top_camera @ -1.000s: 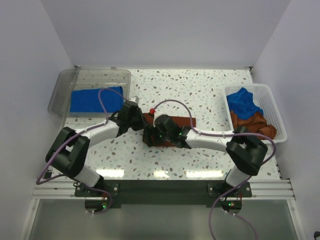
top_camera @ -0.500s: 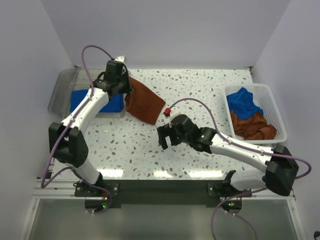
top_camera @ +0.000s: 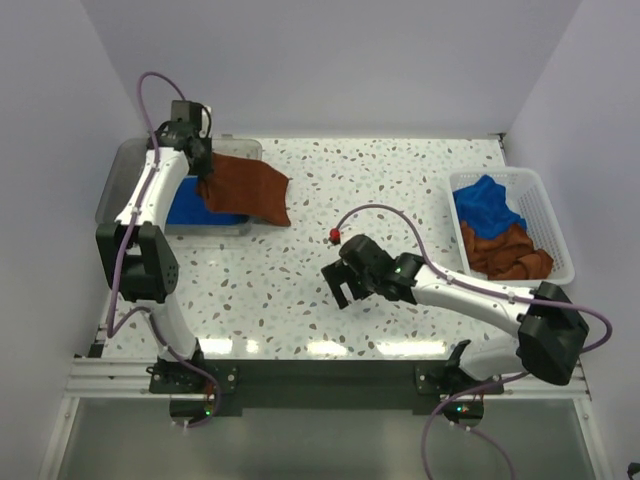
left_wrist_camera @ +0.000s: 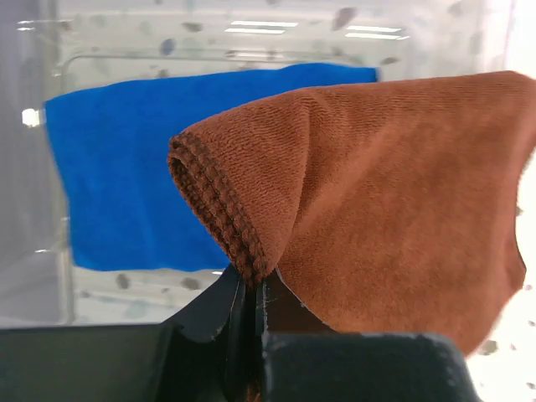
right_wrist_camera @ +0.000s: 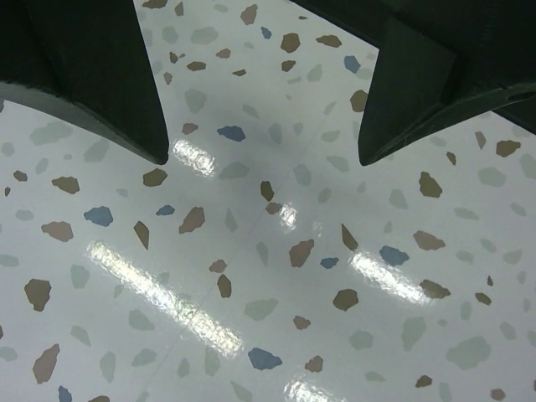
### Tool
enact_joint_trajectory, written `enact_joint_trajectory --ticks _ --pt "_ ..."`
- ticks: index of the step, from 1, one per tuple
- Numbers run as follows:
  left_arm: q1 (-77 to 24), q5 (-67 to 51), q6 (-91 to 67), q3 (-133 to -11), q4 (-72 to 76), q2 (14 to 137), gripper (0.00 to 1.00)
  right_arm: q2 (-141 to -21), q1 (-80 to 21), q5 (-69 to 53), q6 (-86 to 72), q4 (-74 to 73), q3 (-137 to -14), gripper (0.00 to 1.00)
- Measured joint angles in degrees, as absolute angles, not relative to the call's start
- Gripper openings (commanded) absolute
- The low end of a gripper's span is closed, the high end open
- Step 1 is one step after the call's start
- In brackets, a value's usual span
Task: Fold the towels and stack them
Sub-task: Neatly place the folded towel into the bin
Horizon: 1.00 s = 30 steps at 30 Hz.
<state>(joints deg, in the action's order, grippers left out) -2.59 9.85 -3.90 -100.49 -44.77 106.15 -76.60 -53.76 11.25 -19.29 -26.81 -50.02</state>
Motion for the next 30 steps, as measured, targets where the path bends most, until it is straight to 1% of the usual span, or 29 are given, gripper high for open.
enact_joint_trajectory --ticks 10,23,30 --pt "4.1 11.2 1.4 -106.3 -44.9 111.7 0.0 -83.0 -52.9 11.2 -16.6 -29.2 -54.4 0.99" --pt "9.3 13.6 2.4 -107.5 -43.2 121.0 0.0 -88.4 -52.1 11.2 -14.0 -31.3 -58.5 0.99" --pt "10.9 16.4 2.2 -107.5 -42.4 122.3 0.0 -88.9 -51.5 11.2 -13.2 -32.2 -59.0 0.99"
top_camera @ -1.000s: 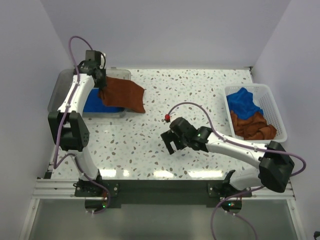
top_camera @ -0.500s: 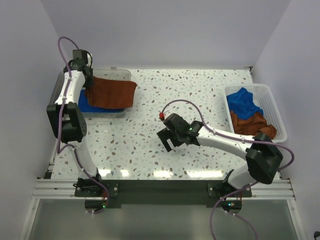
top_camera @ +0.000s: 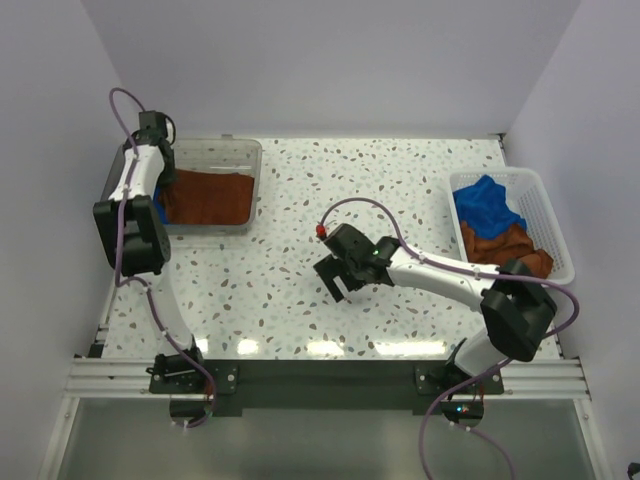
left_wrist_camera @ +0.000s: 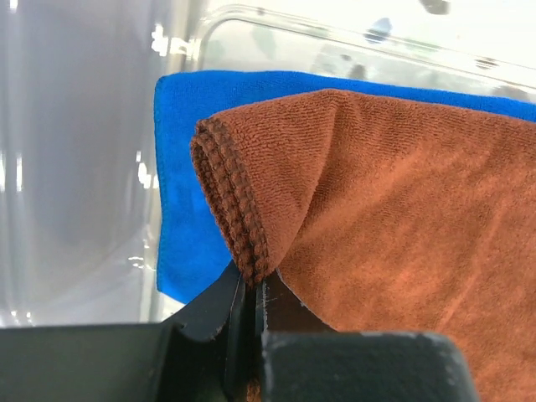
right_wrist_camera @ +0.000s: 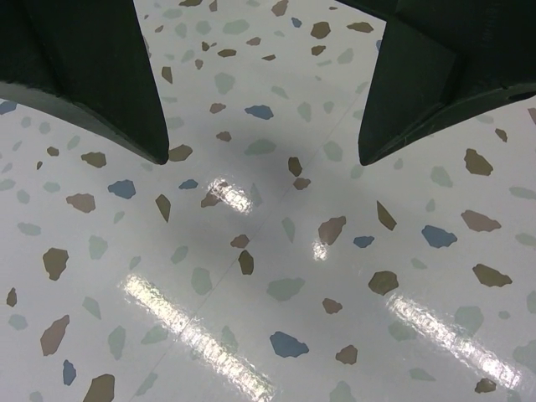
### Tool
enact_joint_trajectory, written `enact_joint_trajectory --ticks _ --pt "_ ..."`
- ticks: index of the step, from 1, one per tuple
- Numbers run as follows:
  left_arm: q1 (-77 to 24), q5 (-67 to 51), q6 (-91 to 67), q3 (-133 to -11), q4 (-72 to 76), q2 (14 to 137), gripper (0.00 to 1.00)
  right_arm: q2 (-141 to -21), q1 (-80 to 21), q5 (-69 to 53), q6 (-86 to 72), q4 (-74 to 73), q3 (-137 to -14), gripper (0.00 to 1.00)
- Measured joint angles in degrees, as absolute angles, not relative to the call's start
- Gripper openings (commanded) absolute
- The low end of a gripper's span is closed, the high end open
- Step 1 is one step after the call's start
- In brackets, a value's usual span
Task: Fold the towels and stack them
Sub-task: Neatly place the folded towel into the bin
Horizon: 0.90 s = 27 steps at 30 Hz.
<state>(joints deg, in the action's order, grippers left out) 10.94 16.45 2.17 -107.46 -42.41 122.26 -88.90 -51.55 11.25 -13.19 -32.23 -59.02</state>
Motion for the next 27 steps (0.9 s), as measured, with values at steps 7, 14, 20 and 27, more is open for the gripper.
enact_joint_trajectory --ticks 7,14,20,27 --pt "12.0 19.9 2.1 -107.5 -41.9 122.3 0.3 -88.9 -50.9 11.3 -13.2 -32.4 -59.0 0.99" --pt "12.4 25.5 0.2 -107.5 -41.4 122.6 0.77 -88.8 -49.4 12.8 -13.2 -32.7 -59.0 0.99" --pt "13.6 28.9 -2.0 -108.2 -41.7 122.6 0.93 -86.3 -45.4 14.5 -13.9 -33.7 -59.0 0.99" --pt "13.6 22.2 -5.9 -100.4 -39.8 112.3 1.0 -81.4 -35.6 20.8 -14.5 -36.5 -61.8 0.99"
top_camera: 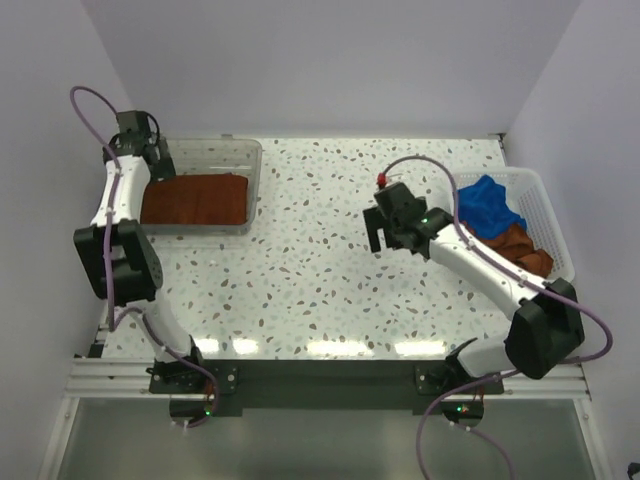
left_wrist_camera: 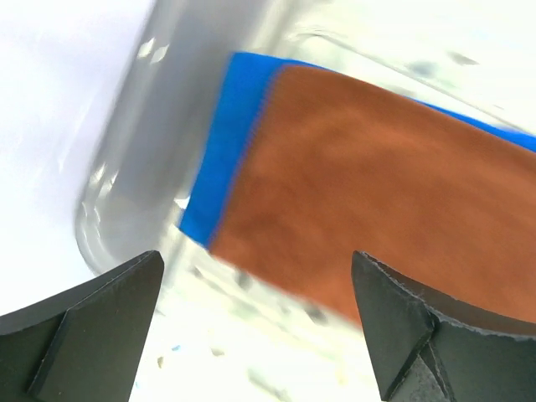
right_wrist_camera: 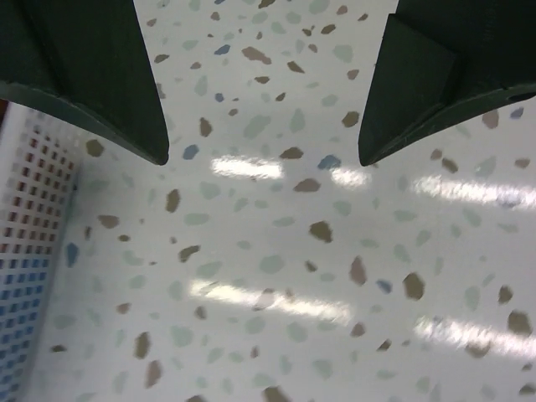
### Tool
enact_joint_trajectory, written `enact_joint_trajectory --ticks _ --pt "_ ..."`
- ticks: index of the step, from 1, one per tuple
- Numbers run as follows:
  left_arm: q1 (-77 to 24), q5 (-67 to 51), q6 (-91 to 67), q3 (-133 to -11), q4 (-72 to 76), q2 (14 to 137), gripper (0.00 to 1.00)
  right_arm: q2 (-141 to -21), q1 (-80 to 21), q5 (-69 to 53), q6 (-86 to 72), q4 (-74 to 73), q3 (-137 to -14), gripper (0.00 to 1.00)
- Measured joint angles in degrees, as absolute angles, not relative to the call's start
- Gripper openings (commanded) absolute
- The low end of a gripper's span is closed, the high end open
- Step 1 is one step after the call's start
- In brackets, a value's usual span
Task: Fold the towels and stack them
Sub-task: Neatly place the folded towel into the bin, then grab crumpled towel
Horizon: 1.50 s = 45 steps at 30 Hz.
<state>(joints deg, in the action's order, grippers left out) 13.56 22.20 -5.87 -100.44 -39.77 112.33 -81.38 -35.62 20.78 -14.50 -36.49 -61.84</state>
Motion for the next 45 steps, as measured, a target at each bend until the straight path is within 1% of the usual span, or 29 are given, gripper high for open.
enact_joint_trajectory --ticks 6,9,14,16,18,20,22,24,27,28,30,31,32,34,35,39,45 --pt "6.7 12.7 -9.6 -82.8 -32.4 89.4 1.0 -77.8 -25.2 29.6 -16.1 -39.8 -68.1 0.99" --pt "2.2 6.7 -11.0 -72.3 -27.8 78.4 1.0 -76.5 -17.3 32.2 -16.6 -40.2 -70.6 0.98" --pt "1.2 -0.1 -13.0 -56.2 -24.2 66.0 1.0 -76.5 -2.2 30.6 -19.9 -40.0 -70.7 0.91" --pt "1.0 -1.5 -13.4 -50.8 -23.6 61.6 1.0 -76.7 2.7 28.9 -22.2 -39.6 -69.9 0.89" --pt "0.1 -2.2 -13.5 -47.5 -23.2 58.5 1.0 -77.3 5.5 27.0 -24.5 -39.1 -68.6 0.88" --pt "-1.0 -2.8 -13.5 -46.2 -22.5 57.2 1.0 -78.5 6.5 24.9 -26.5 -38.0 -66.8 0.86" --pt "-1.8 -3.4 -13.5 -45.4 -20.9 56.8 1.0 -80.3 6.9 22.4 -28.3 -36.4 -64.2 0.82" --pt "-2.0 -3.7 -13.5 -44.8 -19.8 56.8 1.0 -82.1 7.2 20.1 -29.5 -34.9 -61.4 0.8" --pt "-2.0 -3.9 -13.5 -44.3 -19.2 56.8 1.0 -85.2 8.1 17.9 -30.9 -32.6 -58.0 0.73" --pt "-2.0 -4.1 -13.5 -44.3 -19.1 56.8 1.0 -86.0 8.4 17.5 -31.3 -31.9 -57.3 0.64" --pt "-2.0 -4.3 -13.4 -44.3 -19.1 56.6 1.0 -87.3 8.9 16.6 -31.9 -30.4 -56.1 0.51" --pt "-2.0 -4.6 -13.4 -44.3 -19.0 56.6 1.0 -87.8 9.2 16.1 -32.2 -29.8 -55.6 0.31" --pt "-2.0 -5.0 -13.3 -44.2 -18.8 56.6 1.0 -88.1 9.3 15.4 -32.0 -29.3 -55.1 0.18" --pt "-2.0 -6.1 -13.3 -44.1 -18.3 56.5 1.0 -88.1 9.5 15.1 -32.4 -29.1 -54.7 0.02" --pt "-2.0 -6.5 -13.3 -43.8 -17.8 56.5 1.0 -87.9 9.5 15.1 -32.4 -29.0 -54.7 0.0" --pt "-2.0 -8.3 -13.4 -42.5 -17.0 56.6 1.0 -84.6 9.6 15.6 -31.5 -30.6 -55.9 0.0" --pt "-2.0 -11.8 -13.4 -41.9 -15.5 57.1 1.0 -75.7 9.0 15.4 -28.3 -33.5 -65.9 0.0"
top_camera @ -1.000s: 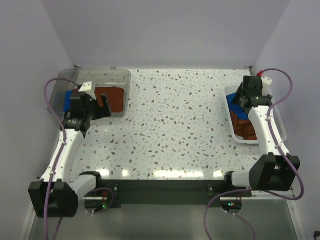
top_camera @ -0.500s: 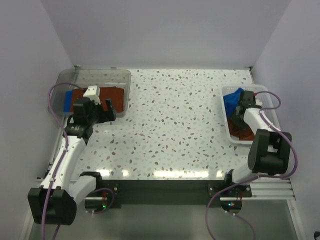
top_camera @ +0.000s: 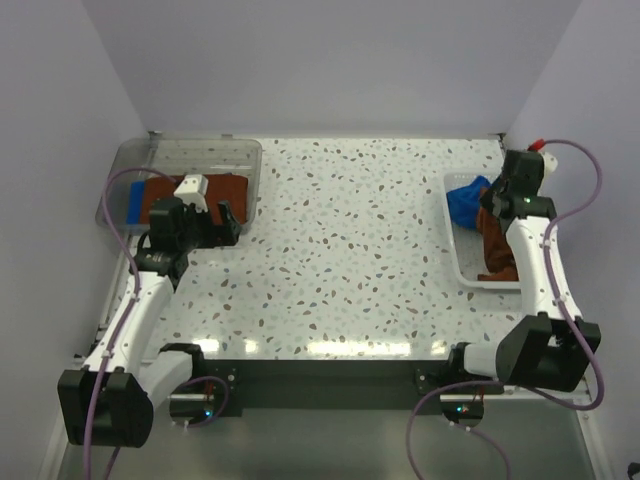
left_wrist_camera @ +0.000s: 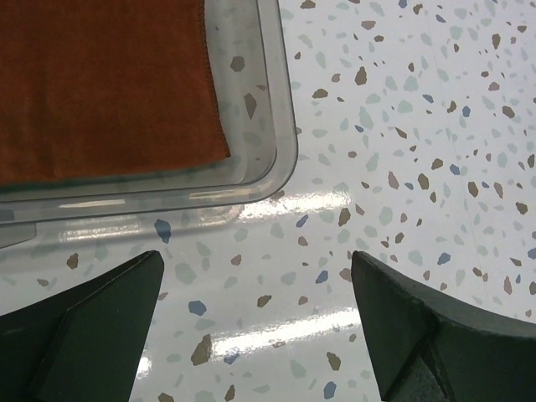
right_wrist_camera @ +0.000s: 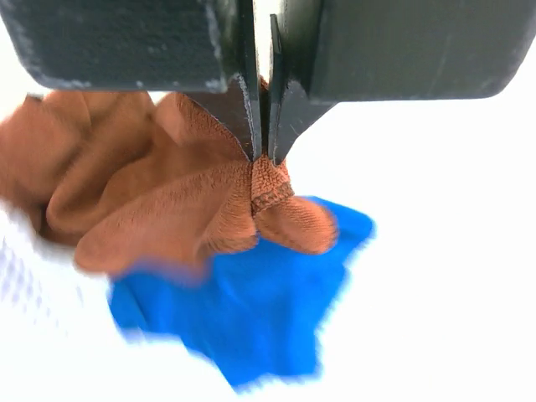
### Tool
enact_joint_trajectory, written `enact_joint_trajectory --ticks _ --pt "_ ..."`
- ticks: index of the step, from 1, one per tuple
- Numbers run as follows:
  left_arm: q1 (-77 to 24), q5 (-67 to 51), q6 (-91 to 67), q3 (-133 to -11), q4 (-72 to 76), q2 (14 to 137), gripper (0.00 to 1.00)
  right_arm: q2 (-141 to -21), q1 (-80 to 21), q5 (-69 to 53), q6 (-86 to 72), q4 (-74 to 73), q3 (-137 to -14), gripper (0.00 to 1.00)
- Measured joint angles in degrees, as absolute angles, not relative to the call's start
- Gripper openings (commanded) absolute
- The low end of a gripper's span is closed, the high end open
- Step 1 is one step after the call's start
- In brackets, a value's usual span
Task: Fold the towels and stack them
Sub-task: Grab crumpled towel, then move the towel to the center of the board
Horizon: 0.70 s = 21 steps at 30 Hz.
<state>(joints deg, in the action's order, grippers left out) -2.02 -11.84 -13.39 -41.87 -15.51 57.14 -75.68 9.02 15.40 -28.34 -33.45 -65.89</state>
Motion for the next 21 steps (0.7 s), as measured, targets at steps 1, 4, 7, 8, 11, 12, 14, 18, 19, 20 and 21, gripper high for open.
enact_joint_trajectory --ticks 1,4,7,8,11,12,14,18,19,20,21 --pt "-2.0 -12.3 -13.4 -41.8 -15.3 57.4 1.0 -75.0 8.5 15.3 -27.8 -33.7 -68.1 0.0" --pt "-2.0 -13.3 -13.4 -41.5 -14.7 57.7 1.0 -74.8 4.5 15.0 -24.7 -34.4 -78.1 0.0" --pt "-2.0 -13.7 -13.4 -41.5 -14.3 57.8 1.0 -77.0 -2.9 14.8 -20.9 -35.2 -89.5 0.0" --pt "-2.0 -13.8 -13.4 -41.4 -14.2 57.8 1.0 -78.3 -5.9 14.5 -19.6 -35.2 -93.3 0.0" --pt "-2.0 -14.2 -13.4 -41.3 -14.2 57.9 1.0 -82.0 -13.1 12.6 -16.5 -34.9 -102.9 0.0" --pt "-2.0 -14.3 -13.4 -41.3 -14.2 57.9 1.0 -83.4 -15.3 11.6 -15.6 -34.8 -105.8 0.0" --pt "-2.0 -14.4 -13.4 -41.3 -14.1 57.9 1.0 -86.9 -19.0 9.8 -13.9 -35.5 -112.4 0.0" --pt "-2.0 -14.4 -13.4 -41.3 -14.0 58.0 1.0 -90.0 -25.8 6.5 -11.7 -34.3 -117.0 0.0" --pt "-2.0 -14.4 -13.4 -41.3 -14.0 58.0 1.0 -89.6 -27.4 5.6 -11.5 -33.8 -115.8 0.0" --pt "-2.0 -14.4 -13.4 -41.3 -13.9 58.0 1.0 -89.1 -29.0 4.6 -11.4 -33.2 -114.1 0.0" --pt "-2.0 -14.4 -13.4 -41.3 -13.9 58.0 1.0 -88.4 -30.8 3.4 -11.3 -32.6 -111.6 0.0"
